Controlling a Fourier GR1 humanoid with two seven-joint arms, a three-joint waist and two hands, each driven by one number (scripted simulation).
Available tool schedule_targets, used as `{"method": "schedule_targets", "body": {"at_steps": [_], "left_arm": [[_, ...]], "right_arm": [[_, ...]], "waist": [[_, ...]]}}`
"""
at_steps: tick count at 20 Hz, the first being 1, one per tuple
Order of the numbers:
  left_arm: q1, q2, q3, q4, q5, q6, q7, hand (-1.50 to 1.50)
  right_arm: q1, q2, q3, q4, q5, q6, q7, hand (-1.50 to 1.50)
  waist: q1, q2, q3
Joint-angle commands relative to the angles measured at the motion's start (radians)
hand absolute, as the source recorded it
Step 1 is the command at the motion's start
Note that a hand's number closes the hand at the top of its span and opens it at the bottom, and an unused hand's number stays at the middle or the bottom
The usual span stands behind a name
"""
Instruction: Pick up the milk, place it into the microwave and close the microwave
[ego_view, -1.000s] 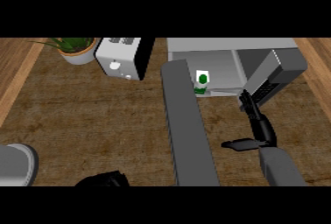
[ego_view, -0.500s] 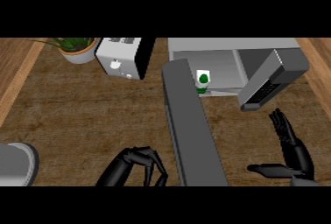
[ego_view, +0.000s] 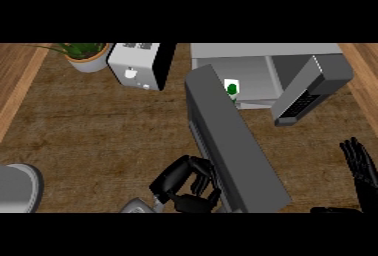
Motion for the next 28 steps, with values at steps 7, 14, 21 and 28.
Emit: {"method": "schedule_targets", "body": {"at_steps": [7,14,21,28], "left_arm": [[-0.251,-0.008,-0.298,0.319,0.26,0.215,-0.107,1.5],[-0.325,-0.008,-0.367,0.317,0.374,0.459,-0.052,1.5],[-0.365,-0.008,-0.362,0.303,0.489,0.587,-0.122,1.5],[-0.461,-0.008,-0.264,0.287,0.626,0.659,-0.216,1.5]], "right_arm": [[0.096,-0.053,0.006,-0.187,-0.144,0.169,0.012,-1.5],[0.015,-0.129,-0.014,-0.278,-0.197,0.149,0.063,-1.5],[-0.019,-0.15,0.038,-0.341,-0.274,0.195,0.148,-1.5],[-0.033,-0.18,0.048,-0.378,-0.337,0.216,0.208,-1.5]], "waist": [[-0.067,0.01,-0.002],[-0.108,0.017,-0.004],[-0.147,0.032,-0.009],[-0.196,0.047,-0.009]]}}
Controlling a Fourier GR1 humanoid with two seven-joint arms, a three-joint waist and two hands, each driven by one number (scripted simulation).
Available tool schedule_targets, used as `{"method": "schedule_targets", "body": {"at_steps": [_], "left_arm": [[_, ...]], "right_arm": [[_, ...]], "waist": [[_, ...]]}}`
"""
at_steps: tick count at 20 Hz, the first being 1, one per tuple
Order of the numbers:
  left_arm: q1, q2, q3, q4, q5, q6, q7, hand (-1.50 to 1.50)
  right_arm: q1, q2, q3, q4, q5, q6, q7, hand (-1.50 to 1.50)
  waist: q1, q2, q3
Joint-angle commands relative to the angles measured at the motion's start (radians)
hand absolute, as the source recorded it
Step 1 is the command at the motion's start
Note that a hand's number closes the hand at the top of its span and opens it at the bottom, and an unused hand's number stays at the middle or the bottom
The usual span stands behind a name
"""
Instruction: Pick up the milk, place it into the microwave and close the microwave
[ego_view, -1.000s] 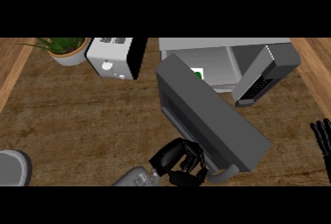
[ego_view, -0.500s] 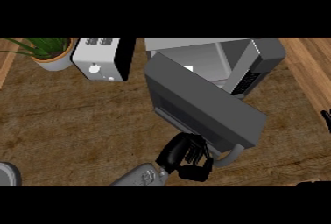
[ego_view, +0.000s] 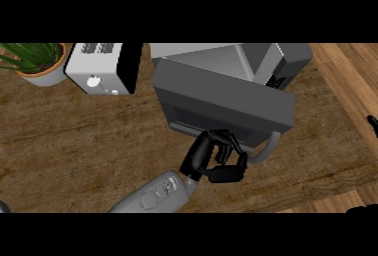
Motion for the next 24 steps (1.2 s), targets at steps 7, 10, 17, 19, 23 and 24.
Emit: {"method": "schedule_targets", "body": {"at_steps": [7,10,17,19,23,24], "left_arm": [[-0.14,-0.004,0.104,0.06,0.182,0.048,-0.075,1.5],[-0.194,-0.004,0.124,0.099,0.224,0.062,-0.059,1.5],[-0.274,-0.004,0.183,0.194,0.304,0.03,-0.103,1.5],[-0.288,-0.004,0.204,0.195,0.334,0.02,-0.133,1.5],[-0.3,-0.004,0.207,0.204,0.365,0.009,-0.174,1.5],[-0.299,-0.004,0.197,0.213,0.364,0.01,-0.189,1.5]], "right_arm": [[-0.047,-0.062,0.008,-0.047,-0.085,0.066,0.07,-1.5],[-0.063,-0.076,0.011,-0.065,-0.106,0.076,0.089,-1.5],[-0.09,-0.119,-0.016,-0.057,-0.145,0.09,0.121,-1.5],[-0.099,-0.12,-0.016,-0.048,-0.156,0.088,0.132,-1.5],[-0.125,-0.148,-0.033,-0.036,-0.179,0.099,0.145,-1.5],[-0.129,-0.151,-0.041,-0.03,-0.19,0.1,0.148,-1.5]], "waist": [[-0.07,0.025,0.0],[-0.09,0.026,0.002],[-0.105,0.043,0.004],[-0.097,0.045,0.004],[-0.096,0.05,0.004],[-0.096,0.049,0.005]]}}
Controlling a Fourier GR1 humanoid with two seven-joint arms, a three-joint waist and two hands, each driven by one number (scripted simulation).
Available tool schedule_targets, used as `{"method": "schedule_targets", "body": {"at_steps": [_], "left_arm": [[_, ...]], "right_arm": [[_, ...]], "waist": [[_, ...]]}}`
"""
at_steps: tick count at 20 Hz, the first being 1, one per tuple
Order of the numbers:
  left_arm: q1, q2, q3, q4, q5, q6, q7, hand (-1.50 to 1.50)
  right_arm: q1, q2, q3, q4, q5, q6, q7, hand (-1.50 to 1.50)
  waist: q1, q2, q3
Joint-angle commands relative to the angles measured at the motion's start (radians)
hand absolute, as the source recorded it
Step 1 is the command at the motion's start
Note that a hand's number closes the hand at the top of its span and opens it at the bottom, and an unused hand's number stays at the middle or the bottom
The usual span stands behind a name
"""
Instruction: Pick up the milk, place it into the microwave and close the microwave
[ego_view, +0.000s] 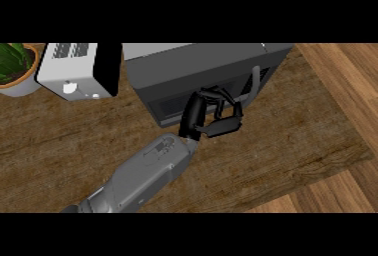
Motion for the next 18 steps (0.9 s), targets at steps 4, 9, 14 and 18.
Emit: {"method": "schedule_targets", "body": {"at_steps": [4,9,14,18], "left_arm": [[-0.086,0.001,0.05,0.055,0.061,-0.029,-0.06,1.5],[-0.087,0.001,0.04,0.078,0.095,-0.023,-0.084,1.5],[-0.094,0.001,0.03,0.093,0.119,-0.025,-0.119,1.5],[-0.106,0.001,0.023,0.096,0.139,-0.03,-0.136,1.5]], "right_arm": [[-0.041,-0.028,-0.019,0.022,-0.036,0.011,0.02,-1.5],[-0.07,-0.058,-0.045,0.042,-0.056,0.011,0.034,-1.5],[-0.083,-0.082,-0.057,0.063,-0.065,0.021,0.046,-1.5],[-0.106,-0.11,-0.081,0.086,-0.069,0.022,0.048,-1.5]], "waist": [[-0.002,0.01,0.001],[-0.005,0.012,0.001],[-0.006,0.012,0.003],[-0.008,0.018,0.004]]}}
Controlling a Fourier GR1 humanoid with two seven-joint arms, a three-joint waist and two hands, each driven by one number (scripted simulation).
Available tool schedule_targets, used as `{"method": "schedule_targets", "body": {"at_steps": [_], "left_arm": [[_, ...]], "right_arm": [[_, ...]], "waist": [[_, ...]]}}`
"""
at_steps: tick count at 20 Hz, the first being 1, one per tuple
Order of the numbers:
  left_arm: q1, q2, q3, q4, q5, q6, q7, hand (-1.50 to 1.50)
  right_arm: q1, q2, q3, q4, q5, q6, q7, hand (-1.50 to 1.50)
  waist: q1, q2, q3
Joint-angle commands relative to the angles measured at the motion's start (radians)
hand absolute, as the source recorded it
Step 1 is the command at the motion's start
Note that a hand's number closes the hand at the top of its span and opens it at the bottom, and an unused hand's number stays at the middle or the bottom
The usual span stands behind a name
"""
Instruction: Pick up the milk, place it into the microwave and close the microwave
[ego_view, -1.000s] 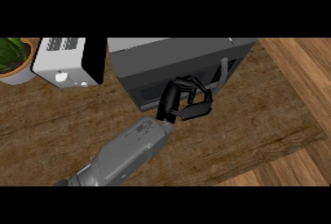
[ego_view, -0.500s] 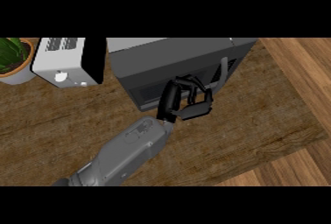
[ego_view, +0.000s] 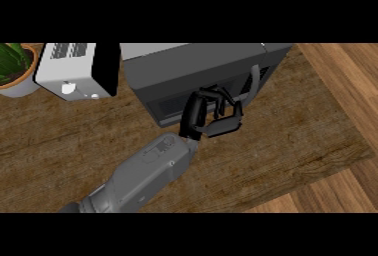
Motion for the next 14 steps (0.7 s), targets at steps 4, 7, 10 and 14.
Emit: {"method": "schedule_targets", "body": {"at_steps": [4,7,10,14], "left_arm": [[-0.082,0.001,0.053,0.077,0.04,-0.01,-0.034,1.5],[-0.094,0.001,0.048,0.089,0.055,-0.008,-0.039,1.5],[-0.106,0.001,0.037,0.095,0.064,-0.011,-0.044,1.5],[-0.108,0.001,0.029,0.095,0.081,-0.009,-0.062,1.5]], "right_arm": [[-0.033,-0.04,-0.037,0.039,-0.011,0.002,0.003,-1.5],[-0.036,-0.055,-0.04,0.046,-0.015,0.018,0.003,-1.5],[-0.057,-0.09,-0.053,0.053,-0.007,0.022,0.011,-1.5],[-0.074,-0.114,-0.068,0.069,0.016,0.019,-0.001,-1.5]], "waist": [[-0.005,0.014,0.0],[-0.007,0.008,0.001],[-0.006,0.009,-0.001],[-0.009,0.018,0.002]]}}
